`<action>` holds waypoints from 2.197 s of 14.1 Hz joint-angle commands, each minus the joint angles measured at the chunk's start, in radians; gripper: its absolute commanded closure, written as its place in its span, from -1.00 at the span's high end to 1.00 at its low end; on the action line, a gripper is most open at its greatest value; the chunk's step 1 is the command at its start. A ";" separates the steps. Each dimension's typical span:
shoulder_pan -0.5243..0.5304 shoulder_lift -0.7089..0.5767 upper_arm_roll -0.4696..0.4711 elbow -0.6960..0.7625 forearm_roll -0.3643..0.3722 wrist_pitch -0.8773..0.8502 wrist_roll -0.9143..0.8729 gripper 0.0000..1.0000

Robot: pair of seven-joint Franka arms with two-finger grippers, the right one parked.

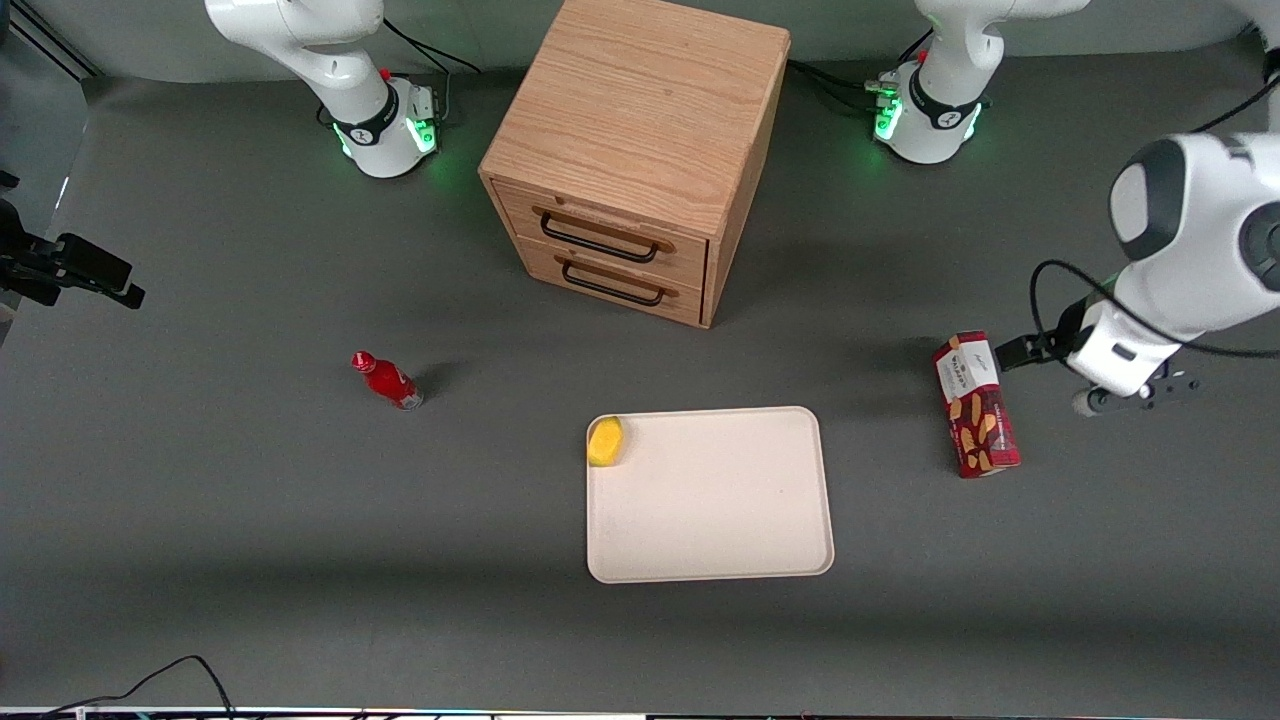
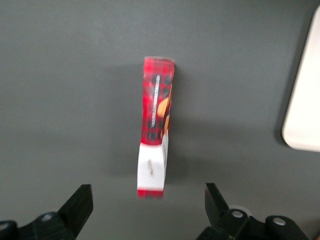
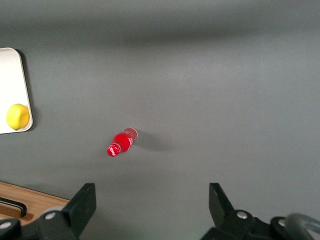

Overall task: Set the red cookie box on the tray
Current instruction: 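Lower the open left gripper over the red cookie box and close it, then lift the red cookie box upright with the left gripper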

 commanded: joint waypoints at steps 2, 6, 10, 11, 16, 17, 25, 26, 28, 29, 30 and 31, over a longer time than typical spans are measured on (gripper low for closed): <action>0.007 0.092 -0.004 -0.012 -0.015 0.133 0.010 1.00; 0.019 0.143 -0.004 -0.077 -0.015 0.299 0.013 1.00; 0.018 0.163 -0.005 -0.149 -0.015 0.434 0.011 0.99; 0.018 0.163 -0.007 -0.167 -0.015 0.459 0.011 0.99; 0.018 0.170 -0.008 -0.172 -0.015 0.468 0.013 0.02; 0.018 0.172 -0.008 -0.173 -0.015 0.471 0.013 -0.20; 0.019 0.091 -0.010 -0.146 -0.016 0.317 0.013 -0.86; 0.019 0.066 -0.010 -0.108 -0.018 0.219 0.013 -0.85; 0.018 0.023 -0.010 -0.011 -0.048 0.014 0.013 -0.84; 0.018 0.010 -0.010 0.052 -0.052 -0.097 0.013 -0.84; 0.018 0.005 -0.011 0.127 -0.055 -0.209 0.011 -0.84; 0.018 0.005 -0.010 0.215 -0.061 -0.327 0.011 -0.84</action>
